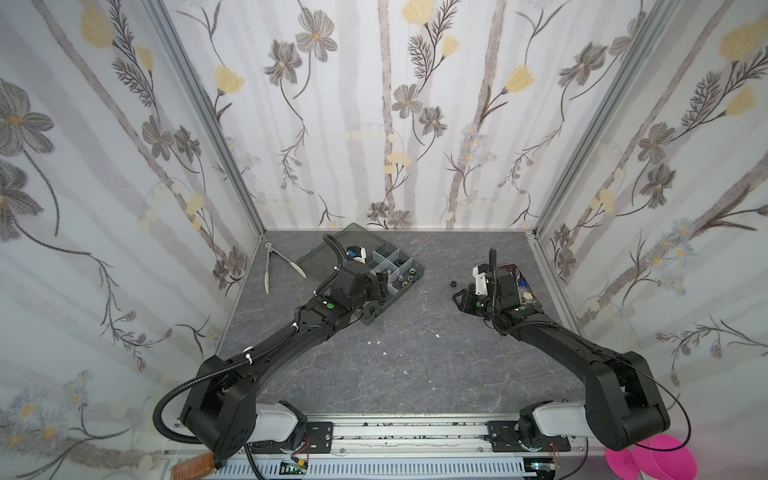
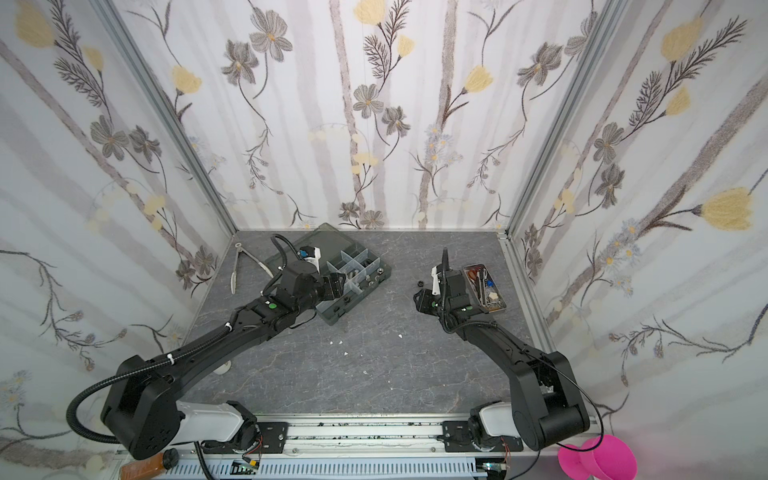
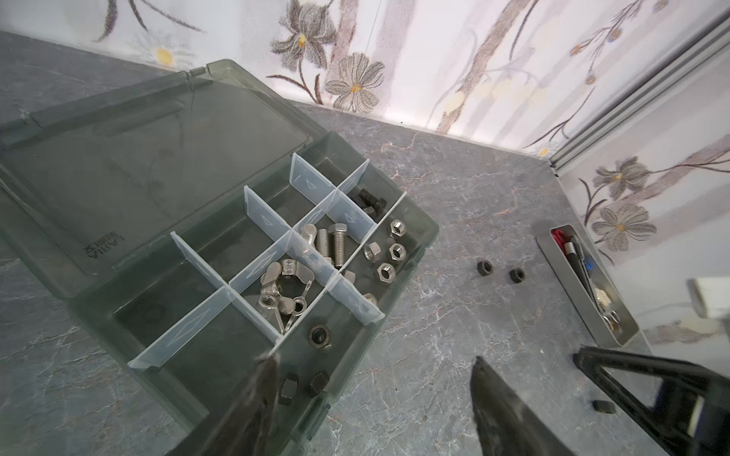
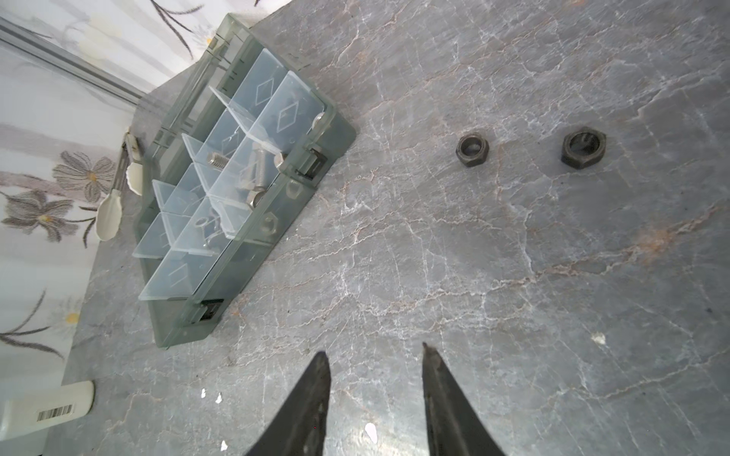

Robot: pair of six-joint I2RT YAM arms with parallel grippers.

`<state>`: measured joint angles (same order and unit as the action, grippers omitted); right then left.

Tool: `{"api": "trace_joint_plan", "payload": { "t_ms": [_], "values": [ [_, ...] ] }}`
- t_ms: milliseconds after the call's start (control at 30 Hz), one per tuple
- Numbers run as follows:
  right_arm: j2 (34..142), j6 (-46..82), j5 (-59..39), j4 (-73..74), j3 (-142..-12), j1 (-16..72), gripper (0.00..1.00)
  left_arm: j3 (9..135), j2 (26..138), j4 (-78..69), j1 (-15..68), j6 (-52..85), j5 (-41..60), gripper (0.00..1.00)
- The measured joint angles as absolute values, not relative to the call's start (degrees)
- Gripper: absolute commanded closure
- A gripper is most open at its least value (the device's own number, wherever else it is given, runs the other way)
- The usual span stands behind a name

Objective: Sort the screws and nuts into containers
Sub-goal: 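Open the left gripper over the organizer while the right gripper moves toward the loose nuts, then lower the right gripper onto a black hex nut and close it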

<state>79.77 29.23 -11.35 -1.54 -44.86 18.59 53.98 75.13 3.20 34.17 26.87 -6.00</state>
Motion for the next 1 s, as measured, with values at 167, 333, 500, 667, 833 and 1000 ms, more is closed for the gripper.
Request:
{"api": "trace_joint_plan", "payload": {
  "t_ms": [167,333,500,667,833,1000],
  "values": [
    [85.6,27.3,-8.8,-2.9,-49.3,18.6,0.58,54.0,68.4,7.4,34.2,25.5,-5.8,0.07],
    [91.6,26.2,-6.9,-4.1,-53.3,18.6,0.56,54.6,62.7,12.3,34.1,23.5,-6.0,0.02],
    [97.2,25.2,-5.1,-5.3,-57.8,18.7,0.53,56.3,57.6,17.9,34.1,20.9,-7.4,0.0],
    [101.9,24.3,-2.8,-6.2,-62.8,18.7,0.52,57.3,53.8,21.7,34.1,18.8,-9.1,0.0],
    [106.4,23.9,-1.3,-7.3,-66.5,18.7,0.5,55.7,49.6,22.5,34.0,16.4,-9.8,0.0],
    [109.6,23.9,0.0,-8.7,-69.3,18.4,0.5,51.9,45.7,21.8,34.0,15.1,-10.9,0.0]
  ]
}}
